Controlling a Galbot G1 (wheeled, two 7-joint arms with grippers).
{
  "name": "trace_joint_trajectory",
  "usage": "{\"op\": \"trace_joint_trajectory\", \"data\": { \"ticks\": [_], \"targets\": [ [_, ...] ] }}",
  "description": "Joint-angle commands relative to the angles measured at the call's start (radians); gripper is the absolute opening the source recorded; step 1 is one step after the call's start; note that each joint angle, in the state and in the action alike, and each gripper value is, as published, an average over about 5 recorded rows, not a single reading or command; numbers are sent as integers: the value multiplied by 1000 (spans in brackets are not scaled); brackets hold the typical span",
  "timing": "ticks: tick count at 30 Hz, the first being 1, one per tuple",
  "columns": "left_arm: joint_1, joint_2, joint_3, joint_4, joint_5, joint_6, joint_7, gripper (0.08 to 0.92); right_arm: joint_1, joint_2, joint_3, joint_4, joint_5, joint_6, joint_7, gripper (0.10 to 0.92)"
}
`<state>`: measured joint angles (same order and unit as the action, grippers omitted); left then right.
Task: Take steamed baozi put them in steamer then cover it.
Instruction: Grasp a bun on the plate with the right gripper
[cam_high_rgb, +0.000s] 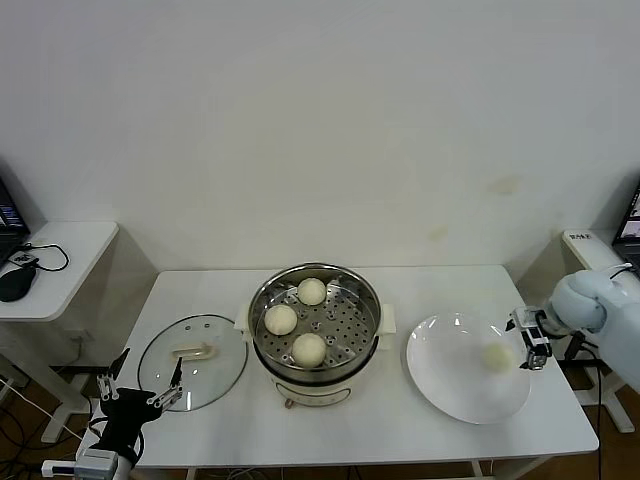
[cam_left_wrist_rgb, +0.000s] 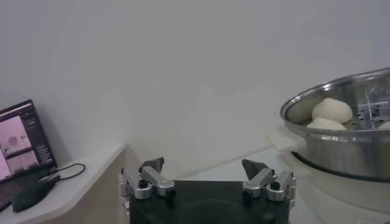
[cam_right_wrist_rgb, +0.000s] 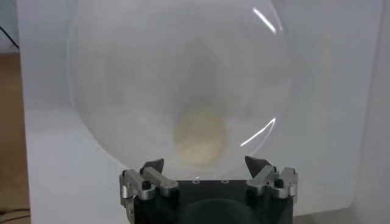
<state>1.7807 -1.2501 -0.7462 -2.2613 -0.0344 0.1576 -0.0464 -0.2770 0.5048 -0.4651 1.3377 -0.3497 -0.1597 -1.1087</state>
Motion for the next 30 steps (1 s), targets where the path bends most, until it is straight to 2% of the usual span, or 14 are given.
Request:
{"op": "trace_joint_trajectory", "data": {
  "ticks": [1, 17, 30],
  "targets": [
    [3, 0, -3, -2, 1, 0, 1, 823, -69, 93, 50, -96, -63, 14, 12, 823],
    [5, -6, -3, 0, 2, -2, 1, 823, -64, 134, 51, -130, -84, 9, 36, 807],
    [3, -5, -1, 1, 1, -2, 0, 823, -9, 99, 12, -98, -42, -10, -12, 629]
  ]
}}
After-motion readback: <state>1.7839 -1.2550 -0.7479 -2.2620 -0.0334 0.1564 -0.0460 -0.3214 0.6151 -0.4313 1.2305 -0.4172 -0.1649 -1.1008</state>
